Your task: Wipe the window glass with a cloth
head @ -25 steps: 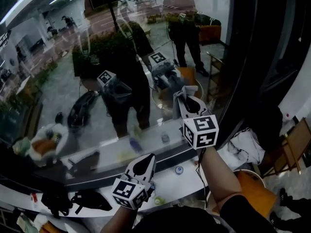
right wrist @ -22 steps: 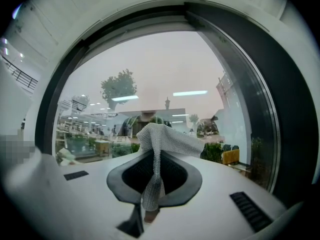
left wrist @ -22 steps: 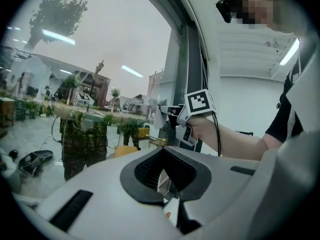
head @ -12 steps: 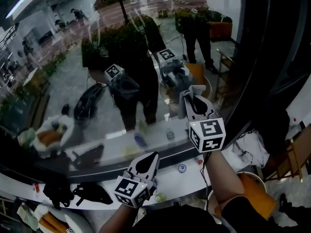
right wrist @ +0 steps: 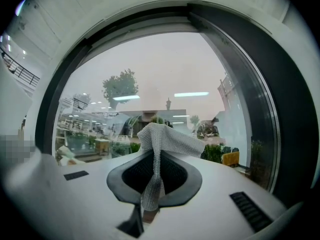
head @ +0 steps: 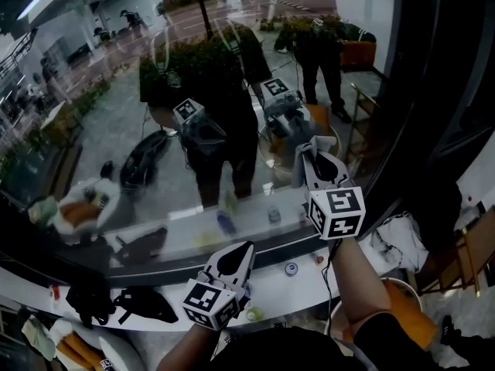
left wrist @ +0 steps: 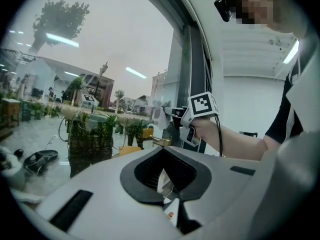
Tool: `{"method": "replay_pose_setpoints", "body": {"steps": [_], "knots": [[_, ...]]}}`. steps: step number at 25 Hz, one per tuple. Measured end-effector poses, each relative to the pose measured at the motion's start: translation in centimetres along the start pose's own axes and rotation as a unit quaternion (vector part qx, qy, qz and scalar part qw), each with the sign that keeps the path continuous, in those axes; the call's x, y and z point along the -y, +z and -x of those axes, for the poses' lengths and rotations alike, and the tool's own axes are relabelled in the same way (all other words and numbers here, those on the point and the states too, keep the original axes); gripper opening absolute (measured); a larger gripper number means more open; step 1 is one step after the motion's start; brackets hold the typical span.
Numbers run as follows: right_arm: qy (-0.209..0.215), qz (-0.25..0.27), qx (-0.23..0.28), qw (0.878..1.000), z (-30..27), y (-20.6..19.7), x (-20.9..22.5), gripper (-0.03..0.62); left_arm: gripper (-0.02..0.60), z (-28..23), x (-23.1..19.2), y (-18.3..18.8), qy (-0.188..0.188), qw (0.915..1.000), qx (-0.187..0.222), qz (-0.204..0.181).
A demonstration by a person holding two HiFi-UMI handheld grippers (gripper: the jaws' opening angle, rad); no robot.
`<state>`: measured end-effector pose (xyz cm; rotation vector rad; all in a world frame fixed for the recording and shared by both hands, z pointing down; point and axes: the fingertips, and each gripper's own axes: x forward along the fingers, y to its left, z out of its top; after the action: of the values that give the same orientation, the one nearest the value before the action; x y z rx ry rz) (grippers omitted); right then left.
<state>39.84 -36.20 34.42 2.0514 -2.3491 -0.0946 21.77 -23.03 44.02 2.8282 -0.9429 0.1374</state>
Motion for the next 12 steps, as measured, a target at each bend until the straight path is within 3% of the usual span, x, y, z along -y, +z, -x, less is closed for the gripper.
{"method": "replay_pose_setpoints", "body": {"steps": [12], "knots": [[0.009,0.002,0.016,1.000,2.5,1.6,-1.4,0.044,0.006,0.6,0.4,1.2,-0.003,0.9997,0.020,-0.015]]}}
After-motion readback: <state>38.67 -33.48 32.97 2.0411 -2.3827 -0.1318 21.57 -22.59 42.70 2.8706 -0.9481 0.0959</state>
